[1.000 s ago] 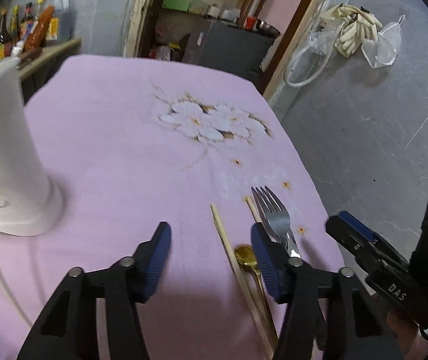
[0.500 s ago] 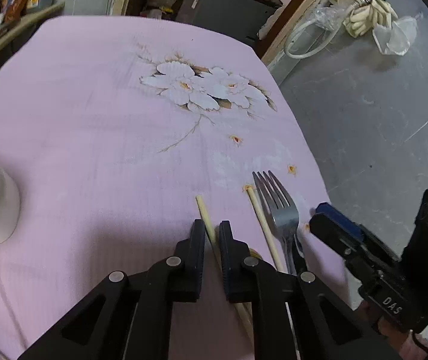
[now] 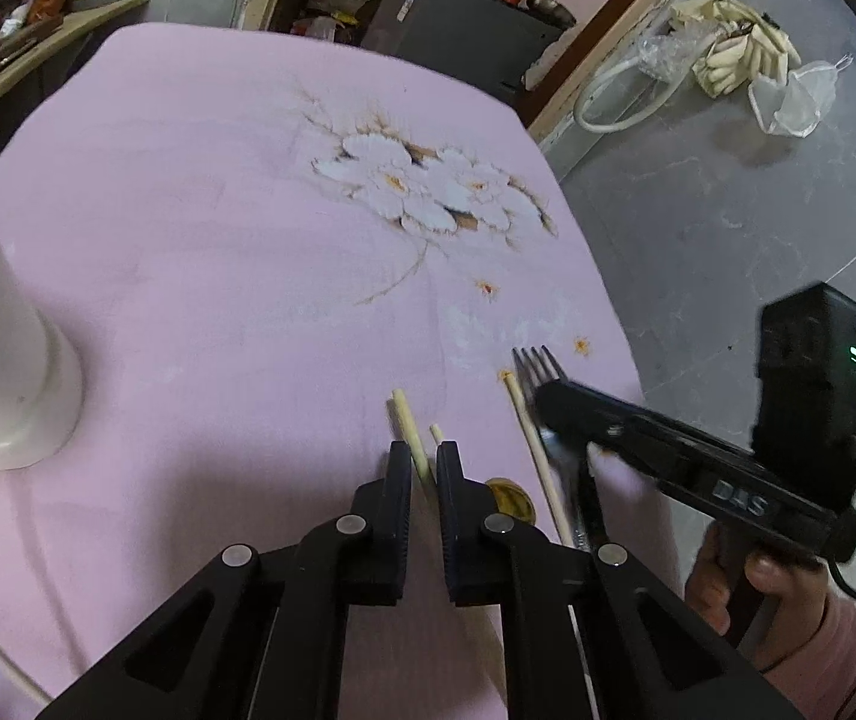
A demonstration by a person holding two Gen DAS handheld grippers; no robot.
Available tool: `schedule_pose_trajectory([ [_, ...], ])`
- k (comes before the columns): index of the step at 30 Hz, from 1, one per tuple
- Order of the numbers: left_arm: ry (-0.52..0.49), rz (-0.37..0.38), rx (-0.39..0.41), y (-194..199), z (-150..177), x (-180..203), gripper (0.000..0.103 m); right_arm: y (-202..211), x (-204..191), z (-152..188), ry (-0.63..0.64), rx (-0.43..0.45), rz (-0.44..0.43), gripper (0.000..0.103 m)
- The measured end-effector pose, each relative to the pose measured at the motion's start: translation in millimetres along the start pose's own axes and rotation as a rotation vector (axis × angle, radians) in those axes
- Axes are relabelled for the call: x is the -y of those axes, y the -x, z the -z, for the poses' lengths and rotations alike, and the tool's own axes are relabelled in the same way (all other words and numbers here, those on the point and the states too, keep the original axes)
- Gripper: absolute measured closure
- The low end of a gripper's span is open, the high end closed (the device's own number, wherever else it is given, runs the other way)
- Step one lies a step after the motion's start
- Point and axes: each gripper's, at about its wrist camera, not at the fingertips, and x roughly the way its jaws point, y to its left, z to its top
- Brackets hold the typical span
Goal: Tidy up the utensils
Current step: 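Close the left gripper on a wooden chopstick while the right gripper grasps a fork, then lift the chopstick and silver fork and carry both over the white holder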
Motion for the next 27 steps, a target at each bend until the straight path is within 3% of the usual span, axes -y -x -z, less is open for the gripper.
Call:
schedule_pose_trajectory([
  [8,-0.036,0.025,0.057,31,0,5,0.095,1,-11,3,-0.048,0.001,-0.043,0.095],
  [16,-0.058,0.039,0.13,73,5,13,0.096,52,-26,11,-0.121,0.153,-0.131,0.098],
  [27,-0.087,0.039,0.29,142,10,21,0.098,111,-66,32,-0.116,0.366,-0.105,0.101],
])
